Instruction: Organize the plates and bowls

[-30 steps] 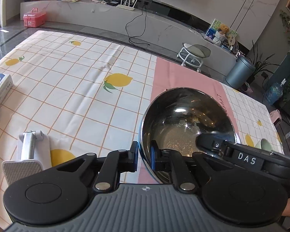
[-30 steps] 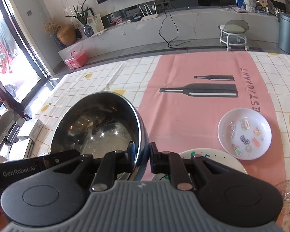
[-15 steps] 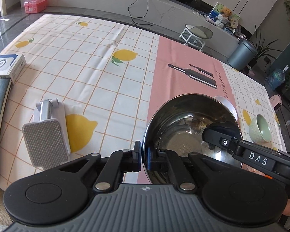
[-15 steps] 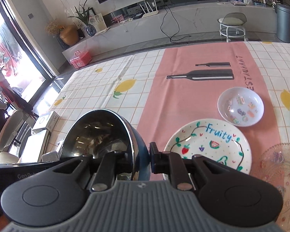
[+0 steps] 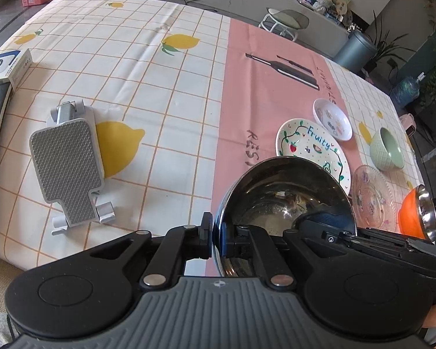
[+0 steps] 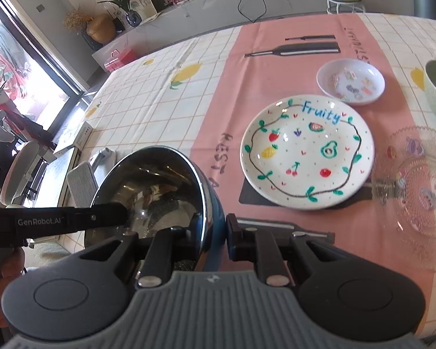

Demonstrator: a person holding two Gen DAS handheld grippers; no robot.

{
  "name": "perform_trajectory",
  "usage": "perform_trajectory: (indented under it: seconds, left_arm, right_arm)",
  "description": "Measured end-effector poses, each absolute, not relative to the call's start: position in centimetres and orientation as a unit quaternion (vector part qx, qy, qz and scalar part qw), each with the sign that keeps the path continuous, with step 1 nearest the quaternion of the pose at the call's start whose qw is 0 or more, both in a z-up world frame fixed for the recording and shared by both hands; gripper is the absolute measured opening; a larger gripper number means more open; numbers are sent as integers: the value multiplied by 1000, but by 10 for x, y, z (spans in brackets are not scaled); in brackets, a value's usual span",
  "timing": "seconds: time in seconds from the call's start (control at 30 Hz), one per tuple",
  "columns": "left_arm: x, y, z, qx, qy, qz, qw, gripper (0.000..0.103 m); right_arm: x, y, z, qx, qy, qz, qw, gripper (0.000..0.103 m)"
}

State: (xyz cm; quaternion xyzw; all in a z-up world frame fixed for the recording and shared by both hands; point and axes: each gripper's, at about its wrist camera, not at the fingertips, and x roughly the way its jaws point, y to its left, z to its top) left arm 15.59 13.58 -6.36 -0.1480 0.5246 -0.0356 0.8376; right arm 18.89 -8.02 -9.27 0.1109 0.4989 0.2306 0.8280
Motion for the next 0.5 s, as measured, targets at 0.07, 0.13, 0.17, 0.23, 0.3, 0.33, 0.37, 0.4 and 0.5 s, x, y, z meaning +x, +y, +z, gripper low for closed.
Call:
perform_trajectory:
  seconds: [0.07,0.13,0.17,0.23,0.3,0.33,0.37,0.4,0.5]
  left_arm:
    - [156,134,-67,-142,527,-37,837,7]
    - [157,133,-69,-139,526,-40,838,7]
    - [157,133,-70,-141,526,-40,838,7]
    - [158,133,-72,-141,528,-42,837,7]
    - [160,132,-73,-142,530,-40,835,7]
    - [161,132,-75,-142,532,-40,834,7]
    - [161,132,-75,-142,534,-39,832,7]
    - [162,132,-76,-143,535,-39,832,7]
    - [162,133,-76,-143,538,-43,829,8]
  right_arm:
    - [187,-81,-99,115,509,230,821,15]
    - [187,-82,-103,119,516,231,817,15]
    - [188,-83,-105,119,517,230,816,15]
    - [189,-85,-106,120,516,228,817,15]
    - [189,-85,-107,119,514,227,818,15]
    - [189,-85,-109,118,514,227,819,15]
    - [188,-85,-110,117,515,227,818,15]
    - [188,-85,-111,116,516,228,818,15]
    - [187,-85,-113,115,517,230,816,15]
